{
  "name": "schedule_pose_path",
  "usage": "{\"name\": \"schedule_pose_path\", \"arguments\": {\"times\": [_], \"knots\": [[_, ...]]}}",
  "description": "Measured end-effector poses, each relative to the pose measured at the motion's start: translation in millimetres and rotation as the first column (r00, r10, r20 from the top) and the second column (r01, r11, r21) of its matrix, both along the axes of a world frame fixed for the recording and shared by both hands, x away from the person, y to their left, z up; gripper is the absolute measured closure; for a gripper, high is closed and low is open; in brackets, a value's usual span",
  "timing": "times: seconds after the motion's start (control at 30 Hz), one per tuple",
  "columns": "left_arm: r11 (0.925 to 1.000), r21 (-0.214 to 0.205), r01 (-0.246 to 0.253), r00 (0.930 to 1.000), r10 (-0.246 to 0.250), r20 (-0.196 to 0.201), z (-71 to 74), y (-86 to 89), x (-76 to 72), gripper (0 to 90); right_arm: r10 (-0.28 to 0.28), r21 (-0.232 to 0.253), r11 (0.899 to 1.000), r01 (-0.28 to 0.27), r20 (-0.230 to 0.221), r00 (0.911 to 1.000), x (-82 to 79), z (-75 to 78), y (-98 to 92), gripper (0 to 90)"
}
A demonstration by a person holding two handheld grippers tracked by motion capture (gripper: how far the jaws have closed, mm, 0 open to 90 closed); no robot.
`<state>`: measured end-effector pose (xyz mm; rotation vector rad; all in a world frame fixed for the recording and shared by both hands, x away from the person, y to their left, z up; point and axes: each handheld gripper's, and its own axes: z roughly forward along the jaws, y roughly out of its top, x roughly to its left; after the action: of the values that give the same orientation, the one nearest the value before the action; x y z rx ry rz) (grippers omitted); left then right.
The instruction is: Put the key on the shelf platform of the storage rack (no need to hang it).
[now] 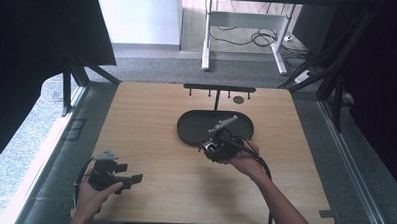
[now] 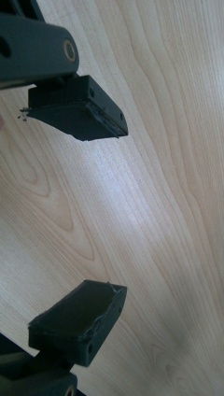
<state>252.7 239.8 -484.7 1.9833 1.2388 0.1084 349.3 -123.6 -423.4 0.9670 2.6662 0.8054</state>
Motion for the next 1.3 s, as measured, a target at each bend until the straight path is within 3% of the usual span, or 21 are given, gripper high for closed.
{"name": "schedule_pose_path", "arguments": {"times": [0.87, 1.0, 1.3], "knots": [[1.0, -0.001, 0.002, 1.0, -0.002, -0.003, -0.5, 0.4, 0.2, 20.4, -0.064, 0.027, 0.998, 0.064, 0.012, 0.9979, 30.8, 9.3, 0.0, 49.3], [1.0, 0.002, 0.003, 1.0, -0.003, -0.004, -0.8, -0.2, 0.2, 20.4, -0.095, 0.034, 0.995, 0.095, 0.006, 0.9955, 37.0, 8.0, -1.6, 49.3], [1.0, 0.002, 0.005, 1.0, -0.005, -0.006, -1.1, 0.1, 0.5, 20.4, -0.111, 0.035, 0.993, 0.111, -0.005, 0.9938, 46.5, 8.0, -0.6, 49.3]]}}
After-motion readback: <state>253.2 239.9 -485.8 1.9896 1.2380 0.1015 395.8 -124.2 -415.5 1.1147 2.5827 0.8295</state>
